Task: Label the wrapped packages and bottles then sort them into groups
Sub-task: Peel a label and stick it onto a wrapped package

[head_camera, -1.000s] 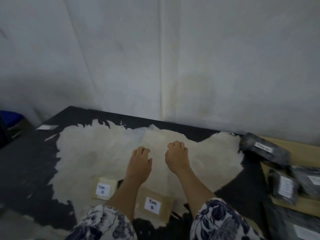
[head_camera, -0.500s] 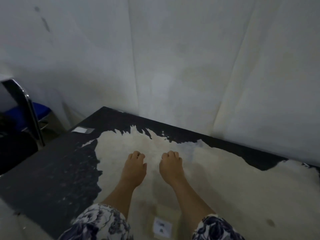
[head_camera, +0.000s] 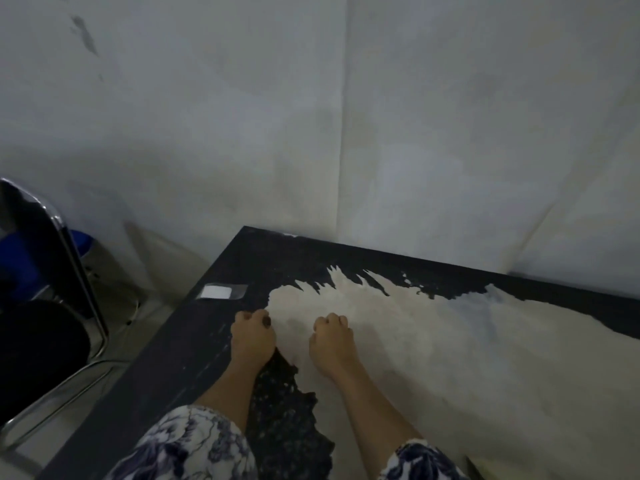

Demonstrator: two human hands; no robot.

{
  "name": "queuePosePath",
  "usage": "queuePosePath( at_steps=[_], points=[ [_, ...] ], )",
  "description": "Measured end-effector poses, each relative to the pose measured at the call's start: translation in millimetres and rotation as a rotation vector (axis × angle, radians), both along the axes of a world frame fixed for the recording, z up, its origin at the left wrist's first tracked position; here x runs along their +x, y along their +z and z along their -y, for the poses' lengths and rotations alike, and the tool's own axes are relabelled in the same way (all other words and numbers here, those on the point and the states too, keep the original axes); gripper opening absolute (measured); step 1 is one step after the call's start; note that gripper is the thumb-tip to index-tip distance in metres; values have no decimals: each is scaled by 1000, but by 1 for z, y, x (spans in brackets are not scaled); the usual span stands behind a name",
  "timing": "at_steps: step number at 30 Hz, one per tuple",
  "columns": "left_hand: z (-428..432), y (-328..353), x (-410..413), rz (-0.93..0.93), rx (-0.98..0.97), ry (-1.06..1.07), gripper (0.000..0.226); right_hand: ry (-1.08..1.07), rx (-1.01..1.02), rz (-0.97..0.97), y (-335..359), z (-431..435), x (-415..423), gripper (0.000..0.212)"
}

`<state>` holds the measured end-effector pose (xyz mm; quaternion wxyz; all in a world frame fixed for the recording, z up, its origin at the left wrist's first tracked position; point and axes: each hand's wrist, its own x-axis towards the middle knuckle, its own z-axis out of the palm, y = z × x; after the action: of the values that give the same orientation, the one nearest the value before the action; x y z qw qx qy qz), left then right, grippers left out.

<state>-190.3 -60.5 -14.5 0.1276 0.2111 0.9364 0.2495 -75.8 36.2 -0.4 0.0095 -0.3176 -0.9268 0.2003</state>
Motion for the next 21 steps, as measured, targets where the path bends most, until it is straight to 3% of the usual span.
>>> queuePosePath(
  at_steps=[5, 8, 21],
  points=[
    [6, 10, -55, 597, 660, 514, 37, -38, -47, 7, -4, 18, -43, 27],
    [6, 16, -76, 818, 900, 672, 46, -46, -74, -5, -7, 23, -64, 28],
    [-15, 11, -124, 1028, 1146, 1081, 55, -104, -91, -10, -24, 24, -84, 29]
  ],
)
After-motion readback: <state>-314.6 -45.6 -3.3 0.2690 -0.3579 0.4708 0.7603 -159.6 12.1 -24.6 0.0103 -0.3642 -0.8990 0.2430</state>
